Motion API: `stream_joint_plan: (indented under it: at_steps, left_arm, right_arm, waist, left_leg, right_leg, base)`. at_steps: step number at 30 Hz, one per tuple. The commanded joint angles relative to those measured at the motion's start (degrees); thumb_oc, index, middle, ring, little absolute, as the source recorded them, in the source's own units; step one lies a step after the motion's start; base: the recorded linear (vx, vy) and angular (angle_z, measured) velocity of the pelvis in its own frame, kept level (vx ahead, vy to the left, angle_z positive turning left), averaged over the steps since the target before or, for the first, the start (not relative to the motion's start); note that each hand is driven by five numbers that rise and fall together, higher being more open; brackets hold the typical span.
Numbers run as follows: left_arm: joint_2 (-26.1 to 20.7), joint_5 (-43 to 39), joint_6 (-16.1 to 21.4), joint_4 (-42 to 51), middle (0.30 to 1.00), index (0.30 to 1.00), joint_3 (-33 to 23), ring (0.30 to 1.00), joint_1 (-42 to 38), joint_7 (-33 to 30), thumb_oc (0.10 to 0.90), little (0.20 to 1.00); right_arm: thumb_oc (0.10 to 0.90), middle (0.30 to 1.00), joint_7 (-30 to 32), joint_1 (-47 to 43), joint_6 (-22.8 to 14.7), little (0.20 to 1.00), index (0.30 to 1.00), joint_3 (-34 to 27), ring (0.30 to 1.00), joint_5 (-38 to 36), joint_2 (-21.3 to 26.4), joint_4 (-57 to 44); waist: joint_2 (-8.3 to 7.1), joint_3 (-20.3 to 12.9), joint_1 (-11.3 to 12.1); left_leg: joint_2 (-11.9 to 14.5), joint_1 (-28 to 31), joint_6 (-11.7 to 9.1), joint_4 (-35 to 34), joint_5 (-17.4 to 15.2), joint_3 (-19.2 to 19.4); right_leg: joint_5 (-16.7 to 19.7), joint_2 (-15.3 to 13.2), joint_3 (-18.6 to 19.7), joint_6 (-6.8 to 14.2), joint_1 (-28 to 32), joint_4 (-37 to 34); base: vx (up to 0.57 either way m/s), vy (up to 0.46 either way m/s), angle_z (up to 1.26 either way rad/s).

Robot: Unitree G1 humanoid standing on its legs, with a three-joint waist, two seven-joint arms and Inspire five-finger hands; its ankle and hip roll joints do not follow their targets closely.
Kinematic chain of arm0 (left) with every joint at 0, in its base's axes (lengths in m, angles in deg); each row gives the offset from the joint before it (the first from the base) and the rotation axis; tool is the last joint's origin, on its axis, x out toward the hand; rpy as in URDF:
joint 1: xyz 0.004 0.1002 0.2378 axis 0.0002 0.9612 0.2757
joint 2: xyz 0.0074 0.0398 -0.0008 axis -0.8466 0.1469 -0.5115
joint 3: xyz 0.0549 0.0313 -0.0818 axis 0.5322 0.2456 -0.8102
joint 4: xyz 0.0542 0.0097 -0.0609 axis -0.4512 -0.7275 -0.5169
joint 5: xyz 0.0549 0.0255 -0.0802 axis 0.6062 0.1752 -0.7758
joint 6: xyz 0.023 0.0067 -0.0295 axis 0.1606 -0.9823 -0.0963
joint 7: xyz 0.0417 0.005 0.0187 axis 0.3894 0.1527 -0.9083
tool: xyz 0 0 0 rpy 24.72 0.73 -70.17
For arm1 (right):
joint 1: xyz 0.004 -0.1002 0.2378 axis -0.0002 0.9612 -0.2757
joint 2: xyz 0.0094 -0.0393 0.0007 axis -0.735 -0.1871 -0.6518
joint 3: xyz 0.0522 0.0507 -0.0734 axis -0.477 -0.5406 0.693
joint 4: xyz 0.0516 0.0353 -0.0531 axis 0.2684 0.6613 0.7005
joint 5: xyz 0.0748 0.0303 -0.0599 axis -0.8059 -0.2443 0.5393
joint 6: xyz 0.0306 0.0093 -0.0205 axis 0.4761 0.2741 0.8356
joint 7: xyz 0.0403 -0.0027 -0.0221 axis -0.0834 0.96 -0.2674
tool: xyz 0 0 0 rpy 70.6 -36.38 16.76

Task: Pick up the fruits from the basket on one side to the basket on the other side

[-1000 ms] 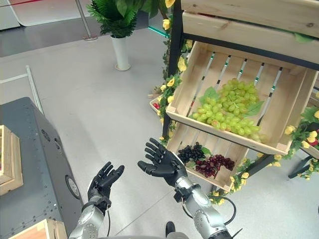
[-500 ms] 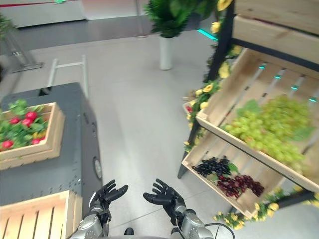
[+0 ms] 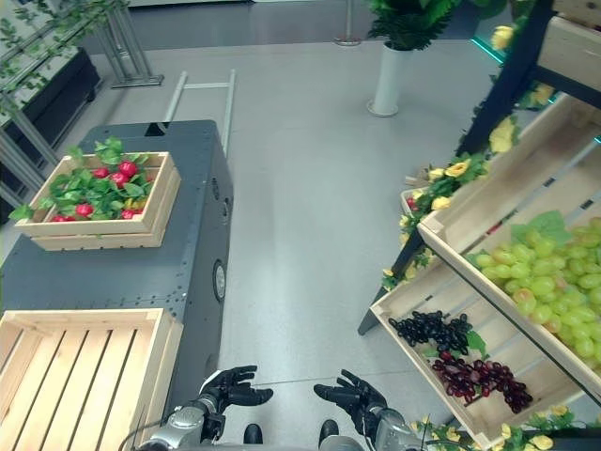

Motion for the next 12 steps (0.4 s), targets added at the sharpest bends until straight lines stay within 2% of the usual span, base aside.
stream_joint_plan:
  at_steps: [1,5,12]
  left_arm:
    - [-0.4,-1.8,4.5,-1.5,0.900,0.900,-2.6,0.900,-1.8,3.7,0.800,0.900]
    - [-0.1,-0.7,7.1,-1.6,0.900,0.900,-3.2,0.900,-0.1,4.5,0.800,0.900]
    - [0.1,-2.2,7.8,-2.0,0.900,0.900,-4.3,0.900,0.9,2.6,0.800,0.900]
  right_arm:
    - [0.800,0.900,-0.3,-3.7,-1.7,0.900,0.900,0.5,0.900,8.0,-2.0,0.4]
    - [0.800,0.900,-0.9,-3.0,-1.3,0.900,0.900,2.0,0.900,12.1,-2.6,1.1]
    - [0.800,0.900,-0.4,-2.7,-0.3,0.900,0.900,2.0,0.900,11.8,-2.8,1.9]
  waist:
    - [-0.66,-2.7,1.0]
    - [-1.19,-3.4,1.9]
    - [-1.51,-3.8,2.3]
  left_leg:
    - [-1.2,0.8,-1.0,0.1,-1.9,-2.0]
    - [-1.4,0.8,-0.9,0.1,-2.0,-2.6]
    - [-1.4,1.3,-0.7,0.1,-2.2,-2.4]
  right_leg:
    - [1.6,0.0,3.4,0.0,-0.4,2.3]
    - [1.6,0.1,3.2,-0.1,0.7,1.4]
    - [1.5,0.3,3.2,-0.4,1.8,0.5]
  base:
    - [0.00,0.000,0.00]
    - [0.02,0.000,0.03]
    - [0.01,-0.002,0.02]
